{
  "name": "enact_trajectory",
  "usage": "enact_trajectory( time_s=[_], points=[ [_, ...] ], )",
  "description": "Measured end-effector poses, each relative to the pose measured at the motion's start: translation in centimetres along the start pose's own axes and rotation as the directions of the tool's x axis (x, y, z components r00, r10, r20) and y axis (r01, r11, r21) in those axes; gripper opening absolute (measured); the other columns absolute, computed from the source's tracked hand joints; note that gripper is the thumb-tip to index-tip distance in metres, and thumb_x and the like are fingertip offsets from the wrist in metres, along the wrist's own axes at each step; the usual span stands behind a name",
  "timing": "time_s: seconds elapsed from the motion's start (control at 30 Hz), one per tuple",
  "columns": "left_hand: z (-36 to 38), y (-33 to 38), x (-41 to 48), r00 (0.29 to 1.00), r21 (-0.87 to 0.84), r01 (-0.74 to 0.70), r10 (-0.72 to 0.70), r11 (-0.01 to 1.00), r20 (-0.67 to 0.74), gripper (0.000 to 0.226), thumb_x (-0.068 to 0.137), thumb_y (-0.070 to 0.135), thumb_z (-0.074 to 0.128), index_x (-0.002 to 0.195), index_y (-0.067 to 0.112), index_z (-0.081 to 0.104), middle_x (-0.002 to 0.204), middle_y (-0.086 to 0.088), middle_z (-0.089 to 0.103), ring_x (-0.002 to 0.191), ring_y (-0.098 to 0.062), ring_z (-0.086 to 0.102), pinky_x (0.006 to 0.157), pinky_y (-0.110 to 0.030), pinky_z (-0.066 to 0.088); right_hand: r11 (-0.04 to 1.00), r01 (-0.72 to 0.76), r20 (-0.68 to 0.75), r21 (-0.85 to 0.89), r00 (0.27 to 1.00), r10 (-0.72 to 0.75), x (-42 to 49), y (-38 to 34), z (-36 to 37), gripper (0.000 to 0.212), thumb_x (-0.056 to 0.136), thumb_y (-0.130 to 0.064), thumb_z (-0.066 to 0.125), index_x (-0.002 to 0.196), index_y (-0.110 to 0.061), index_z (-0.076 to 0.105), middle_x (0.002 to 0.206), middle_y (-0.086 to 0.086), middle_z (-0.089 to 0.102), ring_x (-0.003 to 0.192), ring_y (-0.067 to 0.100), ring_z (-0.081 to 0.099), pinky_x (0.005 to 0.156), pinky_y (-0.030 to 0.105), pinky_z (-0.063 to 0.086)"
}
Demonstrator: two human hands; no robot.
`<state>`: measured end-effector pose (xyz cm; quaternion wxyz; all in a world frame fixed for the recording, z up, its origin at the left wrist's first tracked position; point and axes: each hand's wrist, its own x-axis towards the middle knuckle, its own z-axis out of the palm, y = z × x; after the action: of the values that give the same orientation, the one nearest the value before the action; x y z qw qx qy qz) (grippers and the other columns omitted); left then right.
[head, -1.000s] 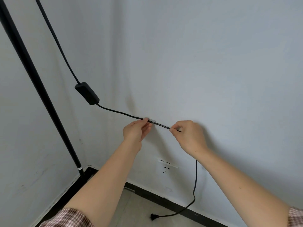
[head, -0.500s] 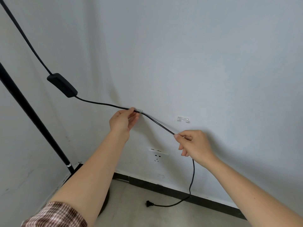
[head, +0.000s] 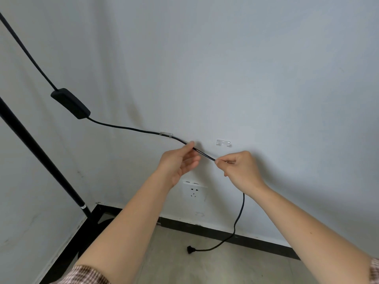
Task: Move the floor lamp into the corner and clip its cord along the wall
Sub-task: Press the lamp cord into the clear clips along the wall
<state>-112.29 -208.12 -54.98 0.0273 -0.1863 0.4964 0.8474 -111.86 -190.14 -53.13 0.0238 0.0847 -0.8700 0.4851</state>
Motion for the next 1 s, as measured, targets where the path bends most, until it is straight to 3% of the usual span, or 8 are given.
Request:
enact_trajectory(
  time_s=[0.17,0.27,0.4,0.53,0.67,0.8,0.9,1.0],
  points=[
    [1.9,-1.2,0.2,0.999,-0.011,-0.022,0.022,1.000,-0.023,0.006,0.081,0.004,0.069,0.078,-0.002,0.068,0.065,-0.008,0.069,0.055,-0.013,0.069,0.053,-0.020,0.056,0.999,-0.019,0.025,-0.032,0.999,0.020,0.1,-0.1,-0.7,0.014,0.085,-0.021,0.066,0.076,-0.019,0.077,0.056,0.003,0.066,0.047,0.006,0.057,0.049,0.019,0.041],
    [2.4,-1.3,0.4,0.998,-0.019,-0.036,0.035,0.999,-0.054,0.007,0.082,0.001,0.068,0.076,-0.002,0.067,0.058,-0.007,0.070,0.055,-0.013,0.069,0.053,-0.018,0.056,0.999,-0.024,0.027,-0.041,0.999,0.025,0.0,-0.3,-1.7,0.015,0.084,-0.021,0.067,0.072,-0.020,0.075,0.053,0.000,0.063,0.043,0.000,0.056,0.049,0.018,0.044],
    [3.0,-1.1,0.6,0.996,-0.069,-0.023,0.016,0.997,-0.091,0.006,0.082,-0.001,0.067,0.077,-0.003,0.068,0.054,-0.006,0.070,0.054,-0.013,0.069,0.052,-0.018,0.056,0.999,-0.041,-0.003,-0.020,0.999,0.041,0.0,-0.6,-3.8,0.016,0.082,-0.013,0.065,0.069,-0.017,0.074,0.046,-0.006,0.059,0.031,-0.001,0.049,0.036,0.006,0.033],
    [3.2,-1.2,0.8,0.996,-0.128,0.004,-0.015,0.992,-0.083,0.006,0.082,-0.002,0.067,0.077,-0.004,0.068,0.053,-0.006,0.069,0.052,-0.013,0.069,0.050,-0.018,0.056,0.999,-0.034,-0.039,-0.033,0.999,0.033,0.1,-0.6,-5.6,0.020,0.079,-0.011,0.066,0.064,-0.024,0.073,0.041,-0.011,0.061,0.034,-0.001,0.051,0.039,0.008,0.034],
    [3.3,-1.2,0.8,0.997,-0.155,0.026,-0.038,0.988,-0.074,0.007,0.082,0.001,0.068,0.076,-0.003,0.067,0.053,-0.007,0.069,0.051,-0.014,0.069,0.048,-0.019,0.055,0.996,0.009,-0.070,-0.090,0.997,-0.016,0.5,-0.9,-5.9,0.020,0.079,-0.013,0.067,0.063,-0.024,0.073,0.060,-0.001,0.071,0.052,0.009,0.061,0.046,0.014,0.041],
    [3.8,-1.2,0.3,0.996,-0.124,0.093,-0.090,0.988,0.027,0.007,0.082,0.002,0.069,0.077,-0.003,0.068,0.060,-0.010,0.071,0.054,-0.015,0.071,0.049,-0.021,0.056,0.985,0.016,-0.075,-0.175,0.997,-0.029,0.8,-1.3,-5.6,0.016,0.077,-0.007,0.061,0.065,-0.006,0.072,0.047,0.000,0.055,0.038,0.008,0.041,0.036,0.011,0.033],
    [4.5,-1.3,0.0,0.990,-0.121,0.130,-0.122,0.984,0.072,0.006,0.084,0.000,0.066,0.081,-0.004,0.065,0.061,-0.011,0.072,0.055,-0.017,0.071,0.050,-0.022,0.057,0.970,0.037,-0.075,-0.241,0.996,-0.056,1.0,-1.4,-5.6,0.016,0.075,-0.003,0.056,0.068,0.005,0.068,0.051,0.007,0.051,0.045,0.016,0.039,0.038,0.019,0.032],
    [5.2,-1.5,0.0,0.989,-0.162,0.143,-0.135,0.976,0.061,0.006,0.086,0.000,0.062,0.082,-0.003,0.064,0.060,-0.012,0.072,0.054,-0.017,0.071,0.050,-0.023,0.058,0.966,0.048,-0.081,-0.256,0.994,-0.071,1.3,-1.8,-5.8,0.017,0.076,-0.003,0.056,0.068,0.005,0.069,0.052,0.008,0.053,0.046,0.018,0.042,0.037,0.017,0.032]
  ],
)
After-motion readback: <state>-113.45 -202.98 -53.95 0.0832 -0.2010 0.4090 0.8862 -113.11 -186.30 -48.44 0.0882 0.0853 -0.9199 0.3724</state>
